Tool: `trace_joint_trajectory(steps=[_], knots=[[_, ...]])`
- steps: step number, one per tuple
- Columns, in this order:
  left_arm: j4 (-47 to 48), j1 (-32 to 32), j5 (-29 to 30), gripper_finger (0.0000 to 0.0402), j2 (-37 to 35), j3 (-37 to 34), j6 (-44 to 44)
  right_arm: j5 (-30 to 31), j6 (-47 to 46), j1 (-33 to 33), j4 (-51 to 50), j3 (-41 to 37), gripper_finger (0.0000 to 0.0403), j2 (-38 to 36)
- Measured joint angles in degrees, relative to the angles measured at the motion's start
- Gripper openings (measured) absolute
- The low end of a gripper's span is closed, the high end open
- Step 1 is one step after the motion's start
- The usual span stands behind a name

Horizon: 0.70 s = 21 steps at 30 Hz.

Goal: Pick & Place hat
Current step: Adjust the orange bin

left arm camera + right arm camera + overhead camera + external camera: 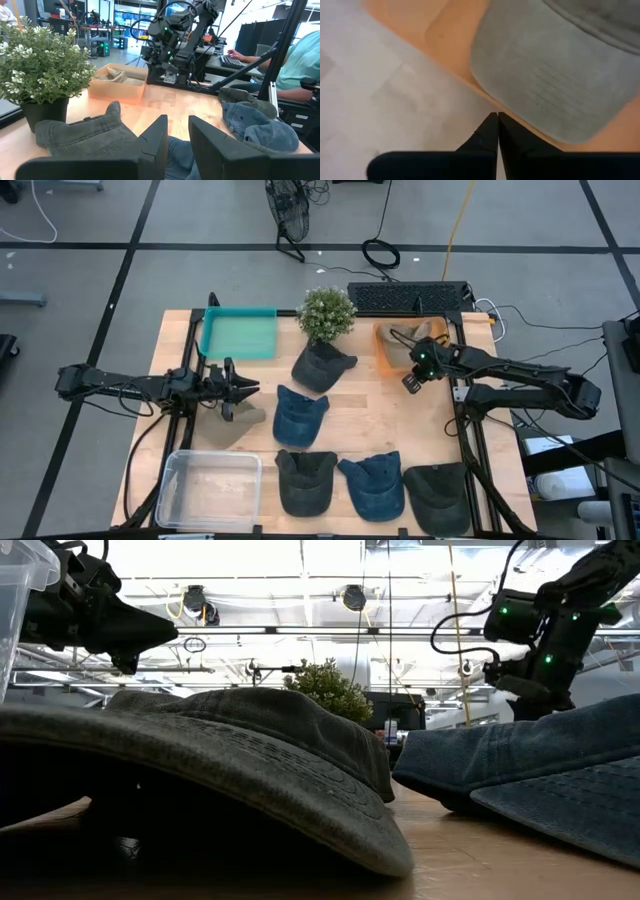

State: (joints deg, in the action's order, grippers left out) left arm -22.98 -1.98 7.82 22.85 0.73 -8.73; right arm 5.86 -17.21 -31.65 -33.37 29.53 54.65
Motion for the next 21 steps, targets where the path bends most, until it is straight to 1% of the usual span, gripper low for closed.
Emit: trace_joint_trajectory(steps=[3, 10, 15, 18, 21], knots=[[0.02, 0.0, 0.21, 0.0088, 0.01, 0.0, 0.0, 1.8, 0.86, -2.06, 1.8, -0.37, 0.0001, 0.0], [0.13, 0.0, 0.23, 0.0088, 0.01, 0.0, -0.01, 1.91, 1.46, -5.57, 6.35, -0.39, 0.0001, 0.0], [0.37, 0.0, 0.21, 0.0088, 0.0, 0.0, -0.02, 1.81, 3.25, -6.06, 9.25, -0.57, 0.0001, 0.0], [0.37, 0.0, 0.23, 0.0088, 0.0, 0.0, -0.02, 1.58, 4.64, -6.04, 12.87, -1.85, 0.0001, 0.0], [0.37, 0.0, 0.23, 0.0088, 0.0, 0.0, -0.04, 1.5, 5.82, -6.27, 14.35, -3.03, 0.0001, 0.0]])
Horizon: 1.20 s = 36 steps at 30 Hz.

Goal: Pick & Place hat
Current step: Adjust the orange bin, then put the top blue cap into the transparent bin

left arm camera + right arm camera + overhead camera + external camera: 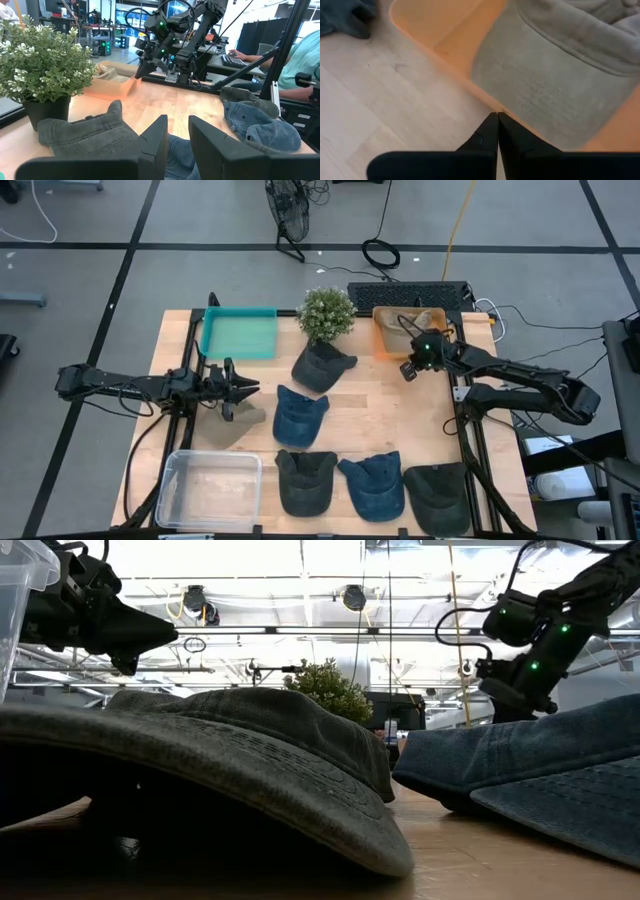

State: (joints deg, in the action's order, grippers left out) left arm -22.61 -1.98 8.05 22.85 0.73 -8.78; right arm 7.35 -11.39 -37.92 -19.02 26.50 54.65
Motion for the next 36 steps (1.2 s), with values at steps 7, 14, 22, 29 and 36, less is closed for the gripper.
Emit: trace_joint_trajectory(steps=[7, 14, 22, 29, 36], knots=[[0.05, 0.0, 0.0, 0.0088, 0.0, 0.0, 0.13, 0.02, 1.82, -0.31, -0.97, -0.53, 0.0001, -0.77], [0.44, 0.0, -0.06, 0.0088, 0.0, 0.0, 0.78, -3.67, 1.81, -0.28, -0.51, -0.53, 0.0001, -7.04], [1.54, 0.0, -0.1, 0.0088, 0.02, 0.0, 2.45, -20.82, 0.11, 0.12, 5.85, -0.52, 0.0001, -15.71], [-2.6, 0.02, -4.26, 0.0088, 0.0, 0.0, 1.26, -21.12, 2.93, 5.85, 15.05, -0.52, 0.0001, -14.21], [-0.75, -0.02, -7.99, 0.0088, 0.36, 2.05, -2.32, -20.92, 7.88, 11.95, 40.43, -0.52, 0.0001, -8.13]])
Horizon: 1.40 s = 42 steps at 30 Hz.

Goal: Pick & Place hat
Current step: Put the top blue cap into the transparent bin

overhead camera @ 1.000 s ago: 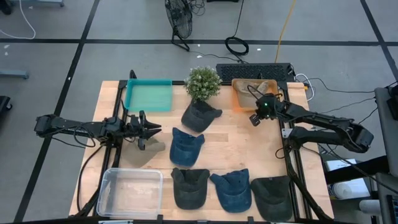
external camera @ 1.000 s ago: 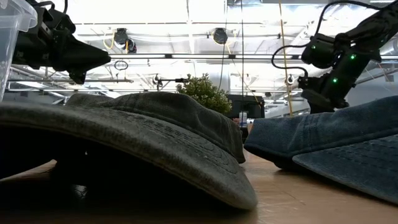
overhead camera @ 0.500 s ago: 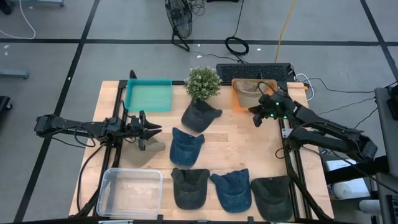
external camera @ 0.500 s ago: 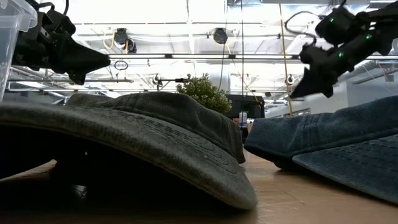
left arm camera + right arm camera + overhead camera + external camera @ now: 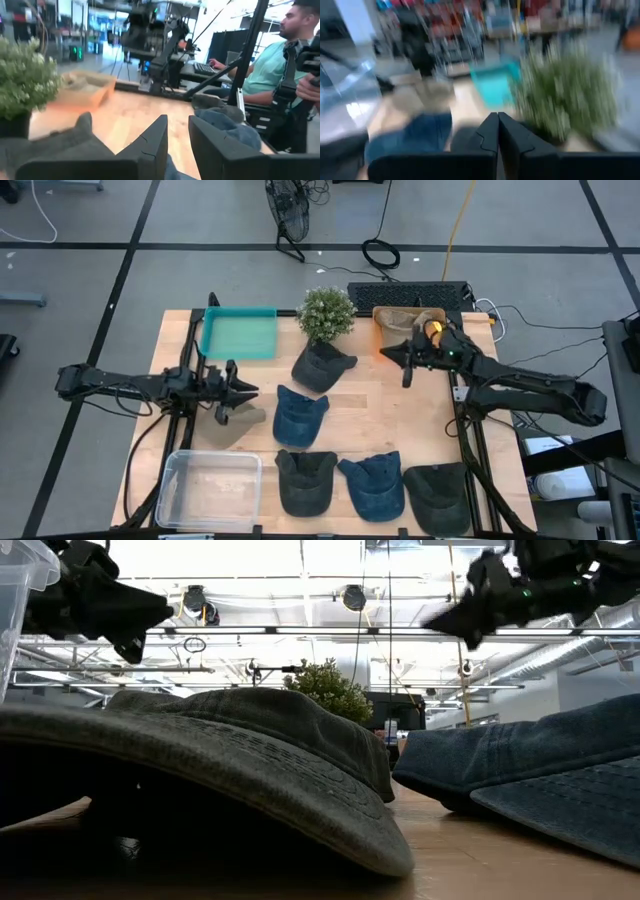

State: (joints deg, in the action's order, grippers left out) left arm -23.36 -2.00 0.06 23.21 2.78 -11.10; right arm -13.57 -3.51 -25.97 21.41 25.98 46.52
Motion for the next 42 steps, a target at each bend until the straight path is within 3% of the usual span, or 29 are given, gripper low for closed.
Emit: trace_joint_trajectory(steps=[6, 12, 19, 26, 34, 42], knots=[[13.2, -0.08, -0.01, 0.0088, 4.57, 8.23, -2.07, 0.05, 5.19, 3.32, 14.78, 0.01, 0.0, 5.68], [24.99, -2.8, 0.23, 0.0088, 12.46, 19.63, 2.33, 0.07, 8.0, 5.51, 15.61, 0.01, 0.0, 9.54], [36.19, -9.34, 10.17, 0.0088, 25.89, 34.39, 6.4, 0.12, 8.92, 5.63, 15.75, 0.01, 0.0, 10.05], [52.87, -10.89, 10.81, 0.0088, 37.52, 46.15, 6.26, 0.01, 8.88, 5.63, 16.13, 0.01, 0.0, 9.01], [53.03, -10.17, 10.38, 0.0096, 50.44, 50.39, 6.68, -0.06, 8.77, 5.63, 19.2, 0.01, 0.0, 8.62], [52.31, -5.75, 6.66, 0.0201, 59.9, 51.22, 8.11, -0.07, 8.83, 5.63, 19.51, 0.01, 0.0, 8.62]])
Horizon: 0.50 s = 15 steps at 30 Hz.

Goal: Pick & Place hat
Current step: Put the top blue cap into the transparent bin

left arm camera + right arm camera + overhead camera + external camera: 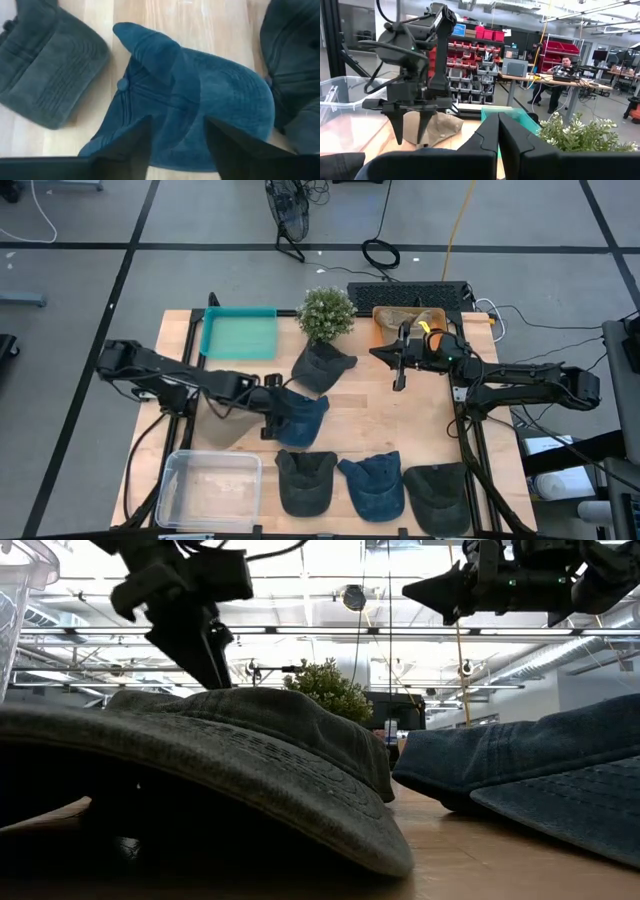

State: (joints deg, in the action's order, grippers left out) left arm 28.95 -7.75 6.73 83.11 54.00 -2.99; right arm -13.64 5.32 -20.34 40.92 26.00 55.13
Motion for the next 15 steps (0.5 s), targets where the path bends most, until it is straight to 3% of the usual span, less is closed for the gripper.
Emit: trace_joint_trajectory(steps=[7, 15], knots=[[-2.68, 3.48, -6.66, 0.0256, 0.28, 0.11, 1.57, 0.0, 0.09, -0.02, -0.57, 0.0, 0.0, 0.0], [-7.07, 3.16, -7.14, 0.0251, 2.58, -1.17, 0.02, 0.01, 0.08, -0.02, -1.15, 0.0, 0.0, 0.0]])
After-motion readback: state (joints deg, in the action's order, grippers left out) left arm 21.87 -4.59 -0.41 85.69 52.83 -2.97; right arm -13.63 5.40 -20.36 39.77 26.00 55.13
